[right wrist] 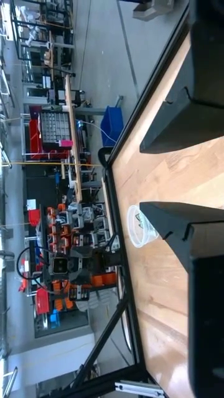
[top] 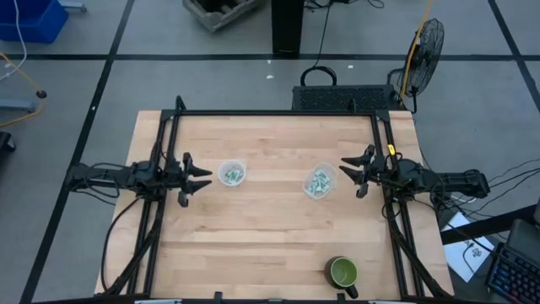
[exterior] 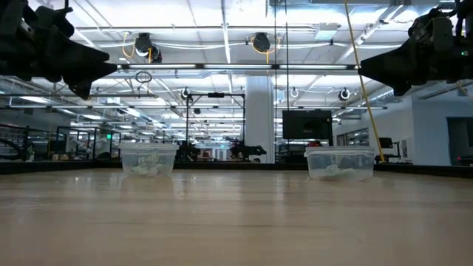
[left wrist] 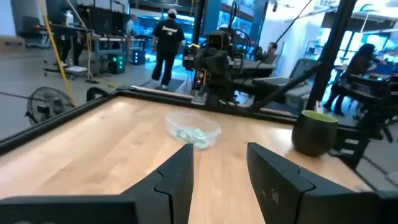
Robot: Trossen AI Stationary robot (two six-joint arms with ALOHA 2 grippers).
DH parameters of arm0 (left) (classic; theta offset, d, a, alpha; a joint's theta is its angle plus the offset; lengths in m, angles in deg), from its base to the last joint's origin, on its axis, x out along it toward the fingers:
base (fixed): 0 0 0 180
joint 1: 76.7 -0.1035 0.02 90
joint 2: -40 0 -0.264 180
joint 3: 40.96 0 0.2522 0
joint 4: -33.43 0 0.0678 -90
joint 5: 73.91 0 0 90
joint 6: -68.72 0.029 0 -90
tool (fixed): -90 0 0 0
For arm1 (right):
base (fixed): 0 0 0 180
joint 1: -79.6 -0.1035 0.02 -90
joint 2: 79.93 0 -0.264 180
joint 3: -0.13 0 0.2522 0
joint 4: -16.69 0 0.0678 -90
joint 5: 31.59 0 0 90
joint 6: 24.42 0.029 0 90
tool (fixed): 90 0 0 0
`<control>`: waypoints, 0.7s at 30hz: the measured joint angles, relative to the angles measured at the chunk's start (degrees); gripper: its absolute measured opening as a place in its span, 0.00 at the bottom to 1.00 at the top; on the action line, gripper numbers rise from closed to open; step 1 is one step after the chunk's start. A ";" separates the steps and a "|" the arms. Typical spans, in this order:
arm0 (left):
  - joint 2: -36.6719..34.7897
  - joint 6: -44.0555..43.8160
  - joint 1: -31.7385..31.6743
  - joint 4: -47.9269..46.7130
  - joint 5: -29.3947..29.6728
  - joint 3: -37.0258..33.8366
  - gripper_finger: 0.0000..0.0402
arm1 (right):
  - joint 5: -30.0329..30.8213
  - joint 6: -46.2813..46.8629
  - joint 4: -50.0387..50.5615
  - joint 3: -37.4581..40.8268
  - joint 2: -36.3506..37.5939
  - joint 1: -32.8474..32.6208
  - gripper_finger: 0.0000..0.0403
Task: Pick and place Stevia / Truvia into bins
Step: Return to Home Position
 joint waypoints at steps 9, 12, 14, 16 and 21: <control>6.73 11.51 0.00 -0.32 -0.02 0.00 0.38 | -0.02 0.00 0.02 0.00 0.00 0.00 0.32; 9.39 10.47 0.00 -0.26 0.00 0.00 0.38 | -0.02 -0.01 0.02 0.00 0.00 0.00 0.32; 10.62 9.09 0.00 -0.12 0.02 -0.02 0.38 | -0.02 -0.02 0.02 0.02 0.00 0.00 0.32; 11.40 8.33 0.00 0.18 0.04 -0.07 0.38 | -0.02 -0.02 0.02 0.02 0.00 0.00 0.32; 12.06 8.58 0.00 0.92 0.09 -0.17 0.38 | -0.02 0.00 0.04 0.04 0.00 0.00 0.32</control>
